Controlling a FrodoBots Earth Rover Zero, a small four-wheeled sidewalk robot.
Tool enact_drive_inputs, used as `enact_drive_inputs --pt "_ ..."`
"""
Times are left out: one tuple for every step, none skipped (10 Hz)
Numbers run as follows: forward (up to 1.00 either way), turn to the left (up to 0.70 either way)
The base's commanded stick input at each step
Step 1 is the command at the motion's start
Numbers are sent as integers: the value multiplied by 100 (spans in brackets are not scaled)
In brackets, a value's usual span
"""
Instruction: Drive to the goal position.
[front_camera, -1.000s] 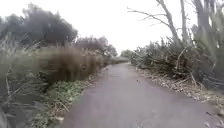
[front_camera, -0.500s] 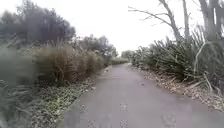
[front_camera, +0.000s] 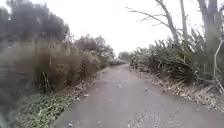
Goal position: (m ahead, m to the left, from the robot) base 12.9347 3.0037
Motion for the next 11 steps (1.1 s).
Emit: enact_drive_inputs --pt "85 0" --pt "85 0" --pt "85 0" --pt "85 0" --pt "85 0" --pt "85 0" --pt "85 0" --pt "85 0" --pt "85 0" --pt "85 0" --pt "85 0"
